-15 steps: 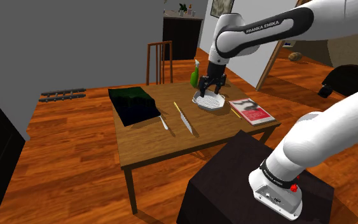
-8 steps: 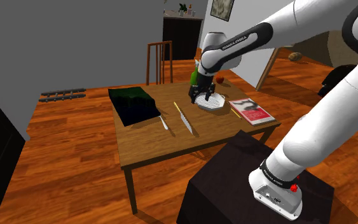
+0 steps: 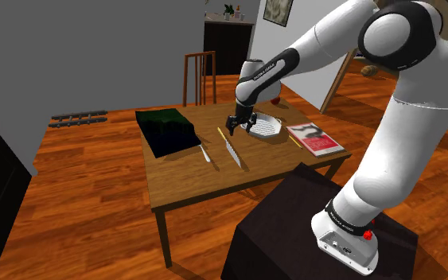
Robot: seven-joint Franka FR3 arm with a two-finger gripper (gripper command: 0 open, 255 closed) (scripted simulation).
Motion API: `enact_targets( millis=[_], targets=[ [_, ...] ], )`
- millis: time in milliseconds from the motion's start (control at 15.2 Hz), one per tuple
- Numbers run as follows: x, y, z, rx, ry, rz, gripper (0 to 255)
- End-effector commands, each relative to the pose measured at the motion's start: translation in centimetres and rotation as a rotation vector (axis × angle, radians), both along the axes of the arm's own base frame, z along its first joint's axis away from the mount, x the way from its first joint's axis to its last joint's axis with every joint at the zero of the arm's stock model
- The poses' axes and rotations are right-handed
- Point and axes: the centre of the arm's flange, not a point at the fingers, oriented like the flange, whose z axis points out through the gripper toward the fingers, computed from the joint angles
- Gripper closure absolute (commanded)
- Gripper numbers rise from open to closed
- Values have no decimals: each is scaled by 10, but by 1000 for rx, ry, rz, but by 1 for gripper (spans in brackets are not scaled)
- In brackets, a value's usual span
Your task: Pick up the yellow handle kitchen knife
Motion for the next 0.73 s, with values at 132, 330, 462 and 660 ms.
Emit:
enact_targets(
  millis=[132, 330, 462, 660],
  targets=[
    [28, -11, -42, -10, -4, -24, 0],
    [50, -20, -73, -18, -7, -42, 0],
    [64, -26, -94, -23, -9, -54, 0],
    [83, -34, -120, -29, -12, -70, 0]
  ],
)
